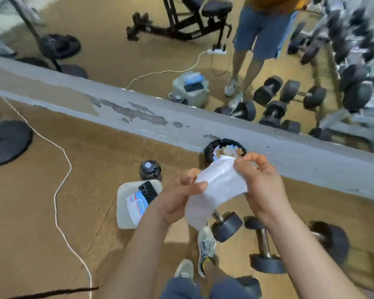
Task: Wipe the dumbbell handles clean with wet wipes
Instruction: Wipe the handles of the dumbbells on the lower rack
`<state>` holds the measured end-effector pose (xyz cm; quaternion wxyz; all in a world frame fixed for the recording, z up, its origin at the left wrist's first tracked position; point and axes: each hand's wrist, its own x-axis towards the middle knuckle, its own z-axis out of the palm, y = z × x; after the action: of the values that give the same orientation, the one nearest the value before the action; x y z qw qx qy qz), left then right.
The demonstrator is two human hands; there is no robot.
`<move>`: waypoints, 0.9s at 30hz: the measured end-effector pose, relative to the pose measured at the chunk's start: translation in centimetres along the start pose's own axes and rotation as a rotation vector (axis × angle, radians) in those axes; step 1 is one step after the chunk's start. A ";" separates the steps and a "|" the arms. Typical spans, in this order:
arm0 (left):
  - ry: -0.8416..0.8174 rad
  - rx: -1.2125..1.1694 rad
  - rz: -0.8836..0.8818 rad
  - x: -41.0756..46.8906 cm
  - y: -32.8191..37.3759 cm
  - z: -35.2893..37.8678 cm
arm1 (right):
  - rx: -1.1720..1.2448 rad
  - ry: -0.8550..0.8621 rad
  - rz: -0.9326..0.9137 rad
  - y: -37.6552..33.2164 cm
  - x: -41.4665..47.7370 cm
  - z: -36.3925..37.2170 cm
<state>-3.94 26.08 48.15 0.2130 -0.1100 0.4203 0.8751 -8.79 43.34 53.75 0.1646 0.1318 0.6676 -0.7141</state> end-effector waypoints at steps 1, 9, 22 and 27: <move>-0.006 -0.009 -0.002 -0.5 0.2 1.2 | 0.099 0.001 0.059 -0.6 -1.3 -1.2; -0.189 0.171 -0.063 -3.2 -0.4 12.4 | 0.223 0.200 0.076 -0.5 -13.3 -12.3; -0.725 0.585 -0.292 -11.6 -13.9 33.8 | 0.529 0.186 -0.052 5.1 -33.5 -24.5; -0.598 1.087 0.061 -17.7 -22.9 41.1 | 0.410 0.610 -0.065 8.8 -46.8 -32.7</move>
<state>21.77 65.99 64.55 0.3219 0.2764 0.7311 0.5344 36.42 78.20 62.41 -0.0947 0.3476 0.5329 -0.7656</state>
